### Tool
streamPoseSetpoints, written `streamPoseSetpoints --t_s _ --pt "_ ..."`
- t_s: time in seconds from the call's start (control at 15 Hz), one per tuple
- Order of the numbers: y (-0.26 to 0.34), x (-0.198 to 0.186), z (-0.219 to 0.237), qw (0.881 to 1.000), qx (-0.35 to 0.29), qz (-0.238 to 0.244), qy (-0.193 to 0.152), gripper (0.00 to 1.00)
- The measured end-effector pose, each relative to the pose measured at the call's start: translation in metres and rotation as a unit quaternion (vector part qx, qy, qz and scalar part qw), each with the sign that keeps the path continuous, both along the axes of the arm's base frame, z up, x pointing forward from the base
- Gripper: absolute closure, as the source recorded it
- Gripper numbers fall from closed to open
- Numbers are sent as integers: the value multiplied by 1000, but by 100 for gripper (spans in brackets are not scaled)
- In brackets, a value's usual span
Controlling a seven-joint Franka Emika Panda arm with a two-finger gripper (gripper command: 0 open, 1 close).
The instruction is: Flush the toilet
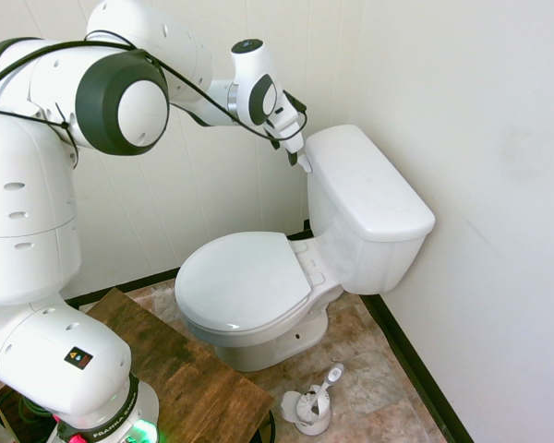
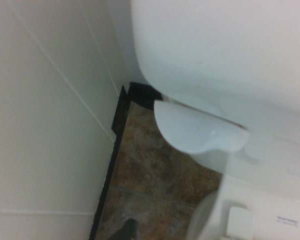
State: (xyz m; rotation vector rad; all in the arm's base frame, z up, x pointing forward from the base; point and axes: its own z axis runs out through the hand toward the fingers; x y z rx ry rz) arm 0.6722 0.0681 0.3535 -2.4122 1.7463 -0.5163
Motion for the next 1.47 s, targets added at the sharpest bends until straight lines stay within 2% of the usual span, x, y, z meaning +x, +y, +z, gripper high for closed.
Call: streamPoseSetpoints --t_s 1.0,1.47 --pt "-15 57 -21 998 20 -49 -21 100" --pt "-16 65 -38 998 24 -54 -13 100"
